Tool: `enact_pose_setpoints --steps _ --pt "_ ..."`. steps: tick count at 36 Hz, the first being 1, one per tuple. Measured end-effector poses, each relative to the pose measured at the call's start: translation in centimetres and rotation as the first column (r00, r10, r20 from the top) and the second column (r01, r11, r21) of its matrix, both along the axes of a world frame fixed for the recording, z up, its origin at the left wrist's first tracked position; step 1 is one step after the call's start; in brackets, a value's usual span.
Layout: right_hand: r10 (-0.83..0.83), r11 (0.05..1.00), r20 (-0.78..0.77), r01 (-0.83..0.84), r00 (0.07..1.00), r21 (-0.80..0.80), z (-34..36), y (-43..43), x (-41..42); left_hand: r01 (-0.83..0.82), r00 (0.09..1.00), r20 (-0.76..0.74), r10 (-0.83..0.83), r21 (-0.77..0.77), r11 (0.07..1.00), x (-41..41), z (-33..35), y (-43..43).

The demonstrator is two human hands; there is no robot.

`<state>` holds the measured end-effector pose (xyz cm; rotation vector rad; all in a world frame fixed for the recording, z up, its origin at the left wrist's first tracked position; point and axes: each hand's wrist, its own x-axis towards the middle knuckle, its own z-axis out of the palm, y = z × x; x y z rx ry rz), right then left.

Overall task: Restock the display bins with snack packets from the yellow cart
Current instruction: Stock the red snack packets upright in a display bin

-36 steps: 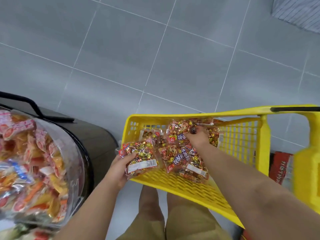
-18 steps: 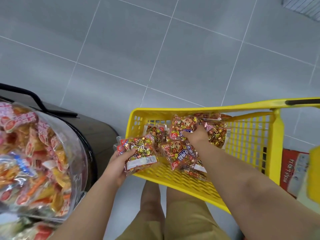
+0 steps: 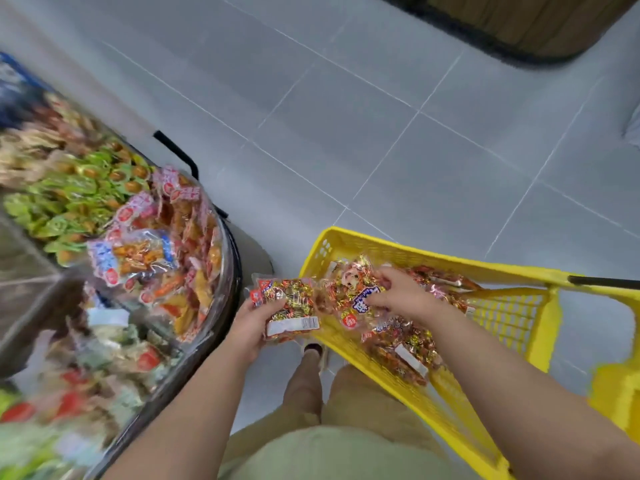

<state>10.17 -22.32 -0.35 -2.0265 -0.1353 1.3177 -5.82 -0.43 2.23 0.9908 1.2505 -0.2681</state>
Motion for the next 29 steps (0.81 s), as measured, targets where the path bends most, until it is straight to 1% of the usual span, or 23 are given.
enact_pose_setpoints --steps 3,6,8,10,12,15,17,21,24,26,29 --pt "0.073 0.996 0.08 -0.076 0.994 0.037 2.7 2.3 0.7 -0.111 0.993 0.045 0.109 0.041 0.993 -2.1 1.7 0.6" --pt "0.022 0.991 0.165 -0.044 0.986 0.126 5.3 5.6 0.8 -0.24 0.968 0.094 0.233 0.068 0.969 -4.1 3.4 1.5" --pt "-0.005 0.984 0.256 -0.041 0.967 0.173 6.9 8.3 0.4 -0.316 0.944 0.129 0.304 0.083 0.945 -5.5 4.5 2.3" --pt "-0.044 0.972 0.311 -0.032 0.95 0.234 8.6 11.2 -0.5 -0.383 0.917 0.167 0.363 0.104 0.918 -6.9 5.7 3.5" --pt "-0.066 0.953 0.299 -0.029 0.952 0.303 9.9 14.0 -1.7 -0.458 0.879 0.21 0.428 0.124 0.88 -8.4 6.9 4.9" --pt "-0.077 0.928 0.161 0.011 0.984 0.373 11.2 18.3 -4.1 -0.571 0.803 0.283 0.524 0.114 0.813 -11.2 8.4 7.6" --pt "-0.043 0.914 0.113 -0.006 0.993 0.405 11.7 21.1 -6.4 -0.611 0.769 0.317 0.555 0.107 0.784 -13.6 9.2 9.6" --pt "0.056 0.9 0.158 -0.118 0.986 0.42 11.7 26.1 -11.7 -0.677 0.708 0.383 0.593 0.132 0.724 -19.7 10.5 13.8" --pt "0.122 0.901 0.234 -0.206 0.965 0.381 11.5 29.1 -15.9 -0.699 0.693 0.397 0.602 0.164 0.696 -25.1 11.4 16.9" --pt "0.134 0.911 0.248 -0.218 0.96 0.351 11.3 30.9 -18.6 -0.703 0.691 0.402 0.601 0.178 0.689 -28.9 11.8 18.8" --pt "0.121 0.904 0.204 -0.193 0.971 0.382 10.7 33.3 -22.1 -0.707 0.688 0.424 0.589 0.212 0.675 -34.1 12.4 21.6"
